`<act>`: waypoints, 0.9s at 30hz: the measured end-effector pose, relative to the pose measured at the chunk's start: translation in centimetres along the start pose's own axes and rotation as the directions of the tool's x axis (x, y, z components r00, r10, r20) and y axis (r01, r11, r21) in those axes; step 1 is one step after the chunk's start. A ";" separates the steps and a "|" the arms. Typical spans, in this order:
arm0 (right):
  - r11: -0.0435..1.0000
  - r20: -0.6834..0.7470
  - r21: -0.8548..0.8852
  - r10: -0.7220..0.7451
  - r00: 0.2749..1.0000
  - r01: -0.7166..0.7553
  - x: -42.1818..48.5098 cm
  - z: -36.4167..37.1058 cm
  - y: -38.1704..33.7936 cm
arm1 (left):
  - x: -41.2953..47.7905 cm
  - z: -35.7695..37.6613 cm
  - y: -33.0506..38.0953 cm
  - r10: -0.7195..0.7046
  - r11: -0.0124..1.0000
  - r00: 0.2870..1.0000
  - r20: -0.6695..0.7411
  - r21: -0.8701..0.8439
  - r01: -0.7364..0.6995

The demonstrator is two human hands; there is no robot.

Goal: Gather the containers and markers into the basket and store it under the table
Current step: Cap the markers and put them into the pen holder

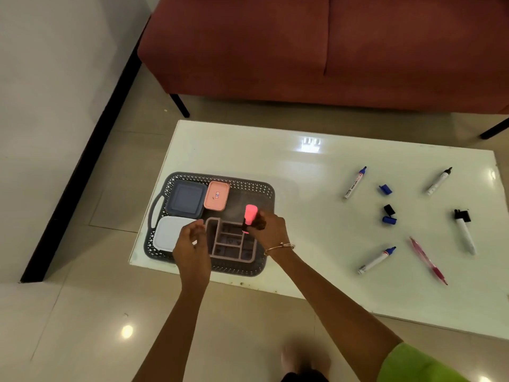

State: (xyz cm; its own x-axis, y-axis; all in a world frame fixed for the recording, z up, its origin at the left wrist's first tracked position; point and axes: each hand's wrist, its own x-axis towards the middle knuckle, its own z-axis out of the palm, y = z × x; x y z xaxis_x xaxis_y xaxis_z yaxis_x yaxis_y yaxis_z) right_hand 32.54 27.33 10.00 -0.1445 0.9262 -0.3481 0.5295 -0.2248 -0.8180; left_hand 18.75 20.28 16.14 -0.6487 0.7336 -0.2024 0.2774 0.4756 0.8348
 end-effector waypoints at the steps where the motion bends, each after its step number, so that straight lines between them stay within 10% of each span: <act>1: 0.991 0.012 -0.123 -0.041 0.999 0.042 0.1 0.3 0.2 | -0.2 0.1 0.0 -0.005 1.000 1.000 -0.003 -0.003 0.005; 6: 0.862 0.110 -0.469 -0.156 0.982 0.189 0.2 2.1 1.1 | -2.1 2.0 -0.1 -0.043 0.999 0.999 0.019 -0.022 0.043; 14: 0.944 0.006 -0.299 -0.143 0.990 0.138 -0.3 -1.4 3.2 | -3.3 7.2 2.2 0.036 0.979 0.974 0.222 0.189 -0.080; 21: 0.962 -0.314 -0.230 0.073 0.947 -0.150 -0.8 -16.2 13.7 | -8.0 16.8 4.0 0.096 0.965 0.913 0.396 0.189 -0.184; 27: 0.865 -0.269 -0.402 0.202 0.942 -0.300 1.1 -24.7 22.1 | -17.4 28.2 1.0 0.047 0.853 0.779 0.625 0.381 -0.357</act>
State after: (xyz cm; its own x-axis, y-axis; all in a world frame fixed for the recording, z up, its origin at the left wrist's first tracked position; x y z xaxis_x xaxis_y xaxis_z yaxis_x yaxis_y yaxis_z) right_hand 64.67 30.86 2.87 0.1959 0.9082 -0.3699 0.8375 -0.3512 -0.4187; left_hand 50.31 21.69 6.11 -0.0493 0.8973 -0.4387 0.7378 0.3288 0.5895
